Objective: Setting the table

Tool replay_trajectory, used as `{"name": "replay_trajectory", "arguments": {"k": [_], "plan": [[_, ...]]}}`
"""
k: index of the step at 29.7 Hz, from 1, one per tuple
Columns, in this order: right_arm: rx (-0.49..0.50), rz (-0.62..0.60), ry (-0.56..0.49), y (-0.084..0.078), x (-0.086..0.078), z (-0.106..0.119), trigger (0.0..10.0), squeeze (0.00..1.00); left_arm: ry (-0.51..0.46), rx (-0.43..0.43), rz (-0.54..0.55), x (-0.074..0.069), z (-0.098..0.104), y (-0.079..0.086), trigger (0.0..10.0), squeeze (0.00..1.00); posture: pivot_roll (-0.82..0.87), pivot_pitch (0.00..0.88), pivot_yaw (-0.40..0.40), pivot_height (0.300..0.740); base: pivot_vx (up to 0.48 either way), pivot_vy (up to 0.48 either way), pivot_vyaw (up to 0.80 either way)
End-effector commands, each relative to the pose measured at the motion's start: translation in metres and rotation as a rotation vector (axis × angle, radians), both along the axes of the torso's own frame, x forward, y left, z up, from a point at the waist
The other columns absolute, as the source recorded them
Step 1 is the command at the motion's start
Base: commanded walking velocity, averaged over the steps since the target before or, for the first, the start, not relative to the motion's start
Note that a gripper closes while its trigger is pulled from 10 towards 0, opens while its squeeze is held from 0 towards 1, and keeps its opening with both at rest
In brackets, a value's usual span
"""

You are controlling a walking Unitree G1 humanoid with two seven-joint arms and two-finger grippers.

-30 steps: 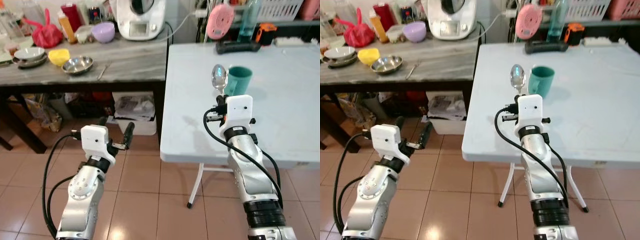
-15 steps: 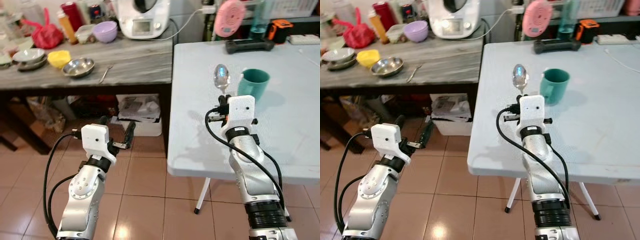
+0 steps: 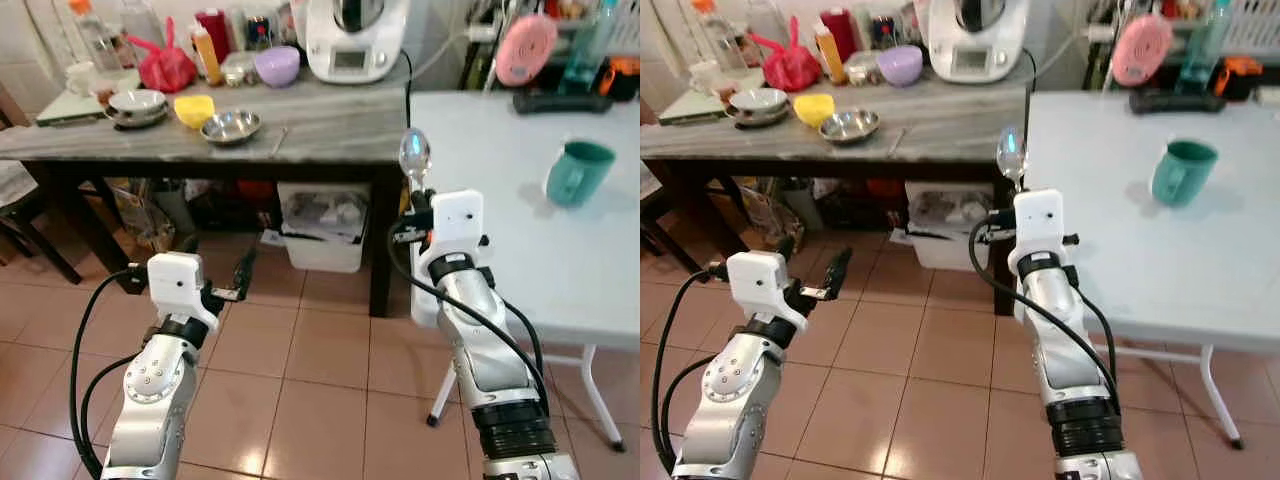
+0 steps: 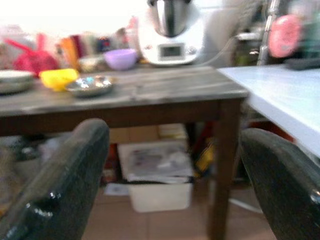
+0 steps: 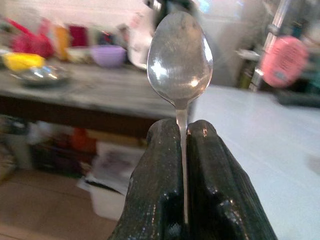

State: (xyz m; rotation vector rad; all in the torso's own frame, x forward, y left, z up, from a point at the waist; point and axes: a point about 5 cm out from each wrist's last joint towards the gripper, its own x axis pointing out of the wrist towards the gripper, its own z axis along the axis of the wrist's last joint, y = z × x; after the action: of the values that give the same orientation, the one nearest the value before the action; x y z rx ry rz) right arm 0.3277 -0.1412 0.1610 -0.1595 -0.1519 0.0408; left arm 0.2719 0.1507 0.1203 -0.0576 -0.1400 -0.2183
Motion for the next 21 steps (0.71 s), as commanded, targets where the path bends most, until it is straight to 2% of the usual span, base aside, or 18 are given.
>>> {"name": "replay_trajectory", "arguments": {"k": [1,21], "plan": [[0.014,0.019,-0.041,0.0069,0.0003,0.0095,10.0,0.00,-0.016,0.030,0.017,0.0019,0.0045,0.0084,10.0,0.00,-0.11,0.034,0.101,0.740,0.000,0.480,0.00],[0.009,0.014,-0.041,0.0063,0.0020,0.0095,10.0,0.00,-0.017,0.037,0.036,0.0021,0.0038,0.0076,10.0,0.00,-0.10,0.031,0.100,0.740,0.000,0.480,0.00]]}}
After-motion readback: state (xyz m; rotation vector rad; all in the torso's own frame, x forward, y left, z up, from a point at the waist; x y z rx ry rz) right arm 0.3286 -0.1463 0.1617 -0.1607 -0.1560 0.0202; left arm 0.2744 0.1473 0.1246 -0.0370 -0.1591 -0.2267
